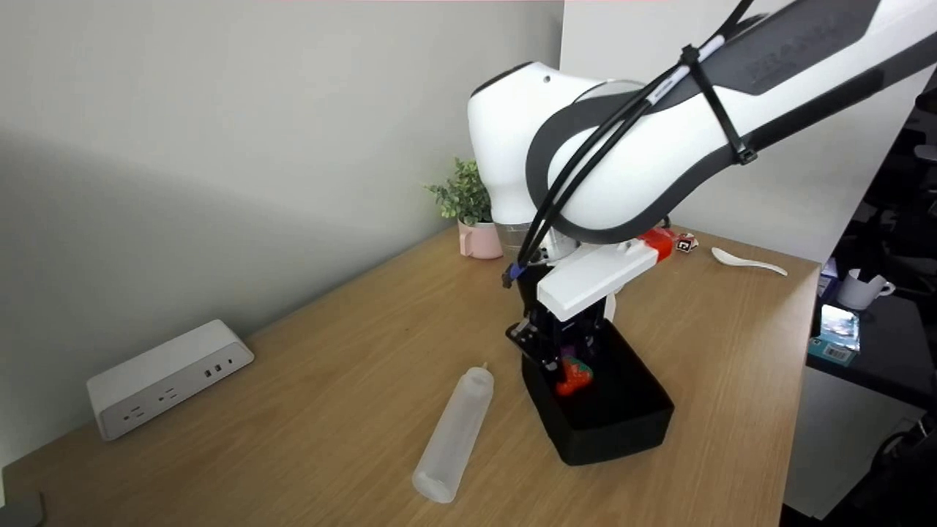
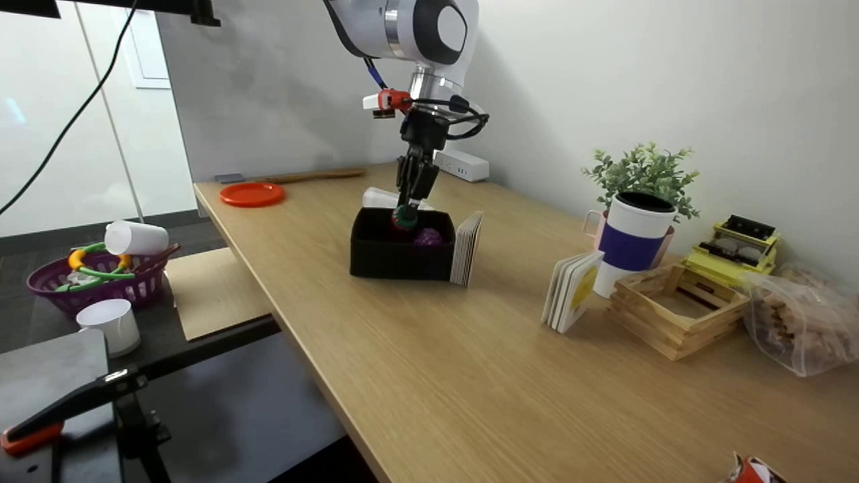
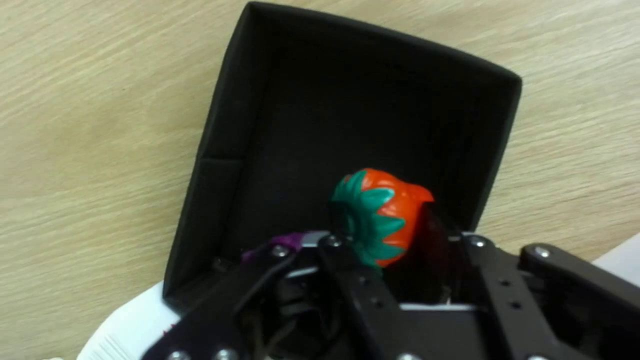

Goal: Take the strawberry and grapes out of the black box

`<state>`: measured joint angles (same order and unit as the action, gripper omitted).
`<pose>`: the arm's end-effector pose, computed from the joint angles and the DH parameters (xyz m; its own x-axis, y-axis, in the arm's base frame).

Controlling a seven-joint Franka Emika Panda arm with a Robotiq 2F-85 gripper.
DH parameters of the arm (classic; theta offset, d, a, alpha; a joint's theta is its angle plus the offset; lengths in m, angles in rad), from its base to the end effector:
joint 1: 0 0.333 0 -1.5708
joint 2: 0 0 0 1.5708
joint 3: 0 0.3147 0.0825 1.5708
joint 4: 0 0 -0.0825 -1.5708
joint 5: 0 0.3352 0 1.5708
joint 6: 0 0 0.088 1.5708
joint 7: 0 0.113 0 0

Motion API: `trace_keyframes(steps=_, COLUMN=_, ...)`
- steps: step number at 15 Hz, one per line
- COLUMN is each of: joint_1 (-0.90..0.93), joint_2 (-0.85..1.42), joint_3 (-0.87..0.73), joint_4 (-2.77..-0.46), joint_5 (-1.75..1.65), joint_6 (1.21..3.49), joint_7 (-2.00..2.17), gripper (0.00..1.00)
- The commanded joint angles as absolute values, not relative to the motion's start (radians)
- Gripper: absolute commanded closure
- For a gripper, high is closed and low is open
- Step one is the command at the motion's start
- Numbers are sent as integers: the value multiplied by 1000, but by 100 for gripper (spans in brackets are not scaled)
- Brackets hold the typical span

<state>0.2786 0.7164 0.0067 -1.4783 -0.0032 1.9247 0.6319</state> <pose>0.6180 0.1803 0.2549 0.9125 -0.3474 -0.2163 -0.3189 -0.9349 0.1561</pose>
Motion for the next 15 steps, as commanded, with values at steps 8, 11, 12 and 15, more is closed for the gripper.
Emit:
trace_keyframes(steps=8, joint_1=373, joint_2=629, joint_3=-8, joint_4=-1515, joint_5=-197, joint_6=1895, joint_7=766, gripper=85)
trace_keyframes(steps=11, joint_1=384, joint_2=618, joint_3=2, joint_4=-1518, joint_5=-227, joint_6=1898, joint_7=773, gripper=85)
trace_keyframes(steps=12, joint_1=386, joint_2=616, joint_3=7, joint_4=-1517, joint_5=-230, joint_6=1899, joint_7=765, gripper=85)
trace_keyframes(steps=15, joint_1=388, joint_2=623, joint_3=20, joint_4=-1509, joint_5=-225, joint_6=1892, joint_7=738, gripper=85)
